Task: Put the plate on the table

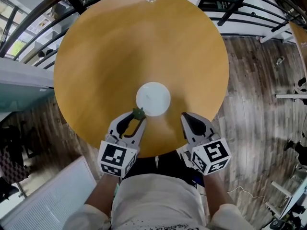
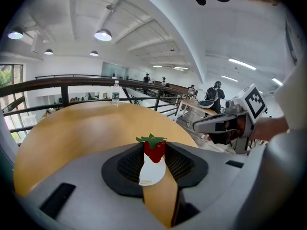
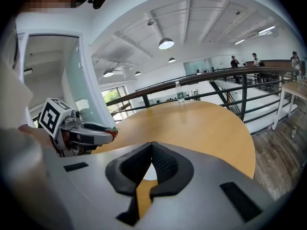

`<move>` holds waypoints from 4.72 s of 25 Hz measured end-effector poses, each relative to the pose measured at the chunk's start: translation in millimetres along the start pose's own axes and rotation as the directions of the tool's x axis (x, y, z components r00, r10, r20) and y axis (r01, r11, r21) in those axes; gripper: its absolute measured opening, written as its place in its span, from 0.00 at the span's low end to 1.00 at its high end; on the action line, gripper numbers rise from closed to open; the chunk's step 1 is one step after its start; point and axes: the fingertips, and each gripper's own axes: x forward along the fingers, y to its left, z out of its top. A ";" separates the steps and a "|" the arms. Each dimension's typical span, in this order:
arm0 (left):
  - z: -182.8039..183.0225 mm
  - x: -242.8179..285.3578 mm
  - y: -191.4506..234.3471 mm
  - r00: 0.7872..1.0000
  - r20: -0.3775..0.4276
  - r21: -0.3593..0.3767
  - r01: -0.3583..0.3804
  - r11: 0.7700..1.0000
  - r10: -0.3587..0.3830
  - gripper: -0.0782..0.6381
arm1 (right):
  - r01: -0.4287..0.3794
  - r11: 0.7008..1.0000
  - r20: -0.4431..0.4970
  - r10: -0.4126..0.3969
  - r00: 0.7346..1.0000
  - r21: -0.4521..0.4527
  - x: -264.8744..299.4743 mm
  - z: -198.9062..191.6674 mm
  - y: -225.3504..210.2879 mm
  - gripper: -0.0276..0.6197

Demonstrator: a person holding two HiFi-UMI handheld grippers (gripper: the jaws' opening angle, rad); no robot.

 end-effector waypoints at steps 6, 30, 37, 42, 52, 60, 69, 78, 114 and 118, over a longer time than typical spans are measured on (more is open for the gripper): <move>-18.4 26.1 13.7 0.999 -0.043 -0.041 0.005 0.999 -0.007 0.32 | -0.001 1.000 -0.008 0.001 1.000 -0.006 18.0 -5.5 -3.9 0.07; -59.1 108.7 30.7 0.976 -0.218 0.101 0.017 0.995 0.006 0.32 | 0.011 0.999 -0.050 -0.008 0.999 0.051 54.2 -29.7 -37.6 0.07; -77.8 127.9 33.7 0.958 -0.286 0.165 0.022 0.986 0.027 0.32 | 0.007 0.998 -0.060 -0.003 0.998 0.070 57.1 -38.5 -41.9 0.07; -86.2 136.2 35.9 0.948 -0.314 0.224 0.027 0.974 0.046 0.32 | 0.013 0.996 -0.069 -0.008 0.998 0.083 58.1 -42.6 -43.5 0.07; -94.5 149.2 36.9 0.929 -0.360 0.300 0.035 0.953 0.080 0.32 | 0.011 0.995 -0.073 -0.004 0.997 0.098 59.6 -42.8 -47.8 0.07; -100.8 156.1 37.6 0.913 -0.394 0.349 0.044 0.936 0.104 0.32 | 0.010 0.994 -0.074 -0.002 0.997 0.104 59.3 -42.4 -53.1 0.07; -102.4 158.9 37.1 0.911 -0.401 0.330 0.052 0.942 0.091 0.37 | 0.005 0.994 -0.070 0.003 0.998 0.110 59.8 -41.8 -54.8 0.07; -89.3 138.6 32.5 0.926 -0.367 0.317 0.032 0.948 0.092 0.40 | 0.003 0.996 -0.058 0.002 0.998 0.092 48.1 -33.1 -50.8 0.07; -1.1 -107.0 -45.2 0.997 0.034 0.011 -0.075 0.997 0.074 0.14 | -0.107 0.988 0.029 0.111 0.993 -0.107 -76.8 23.7 60.3 0.07; -2.9 -115.3 -44.9 0.996 0.045 0.010 -0.079 0.997 0.079 0.14 | -0.112 0.986 0.036 0.117 0.992 -0.120 -77.0 26.3 69.3 0.07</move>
